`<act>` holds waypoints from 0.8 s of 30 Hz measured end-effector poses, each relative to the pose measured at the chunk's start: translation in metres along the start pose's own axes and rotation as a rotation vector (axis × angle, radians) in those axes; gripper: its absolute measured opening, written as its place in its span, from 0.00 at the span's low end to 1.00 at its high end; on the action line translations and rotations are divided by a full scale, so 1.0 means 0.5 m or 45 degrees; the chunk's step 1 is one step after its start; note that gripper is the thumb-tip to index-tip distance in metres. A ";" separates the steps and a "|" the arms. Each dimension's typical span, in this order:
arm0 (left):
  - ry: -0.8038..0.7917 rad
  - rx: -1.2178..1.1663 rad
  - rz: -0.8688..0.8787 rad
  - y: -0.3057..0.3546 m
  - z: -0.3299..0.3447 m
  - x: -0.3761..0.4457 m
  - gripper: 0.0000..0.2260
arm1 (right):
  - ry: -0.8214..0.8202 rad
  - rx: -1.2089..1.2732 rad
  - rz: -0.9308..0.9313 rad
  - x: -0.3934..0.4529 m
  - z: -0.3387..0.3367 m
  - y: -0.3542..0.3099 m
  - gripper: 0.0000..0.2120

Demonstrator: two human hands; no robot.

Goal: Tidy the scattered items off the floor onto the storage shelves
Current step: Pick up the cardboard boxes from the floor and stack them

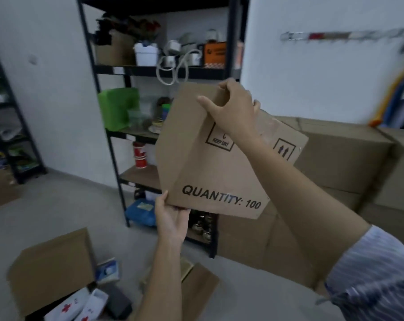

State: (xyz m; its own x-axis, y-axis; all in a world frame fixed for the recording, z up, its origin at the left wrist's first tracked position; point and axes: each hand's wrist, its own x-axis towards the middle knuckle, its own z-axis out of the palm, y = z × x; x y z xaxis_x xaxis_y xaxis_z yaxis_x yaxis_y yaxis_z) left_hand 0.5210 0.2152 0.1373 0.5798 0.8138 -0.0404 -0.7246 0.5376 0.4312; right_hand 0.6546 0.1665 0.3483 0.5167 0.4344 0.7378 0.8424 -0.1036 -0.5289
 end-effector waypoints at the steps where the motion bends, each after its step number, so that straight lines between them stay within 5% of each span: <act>1: -0.033 -0.026 -0.039 -0.036 0.018 -0.009 0.19 | 0.037 -0.040 -0.015 0.001 -0.042 0.020 0.20; 10: -0.389 0.007 -0.320 -0.277 0.167 -0.019 0.18 | 0.293 -0.197 -0.026 0.023 -0.306 0.186 0.15; 17: -0.564 -0.057 -0.476 -0.412 0.234 0.085 0.30 | 0.196 -0.187 -0.160 0.107 -0.390 0.299 0.08; 21: -0.614 0.048 -0.506 -0.468 0.286 0.175 0.17 | 0.200 -0.143 -0.288 0.178 -0.391 0.345 0.07; 24: -0.652 0.171 -0.505 -0.494 0.335 0.262 0.18 | 0.214 -0.076 -0.328 0.243 -0.373 0.382 0.08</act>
State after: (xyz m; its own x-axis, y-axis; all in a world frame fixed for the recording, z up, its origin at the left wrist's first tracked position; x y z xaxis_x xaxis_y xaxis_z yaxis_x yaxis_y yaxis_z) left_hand 0.8380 0.1520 0.1764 0.9210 0.3343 0.1999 -0.3861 0.7155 0.5822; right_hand 0.9069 0.0329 0.4153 0.2990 0.2994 0.9061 0.9538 -0.0639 -0.2937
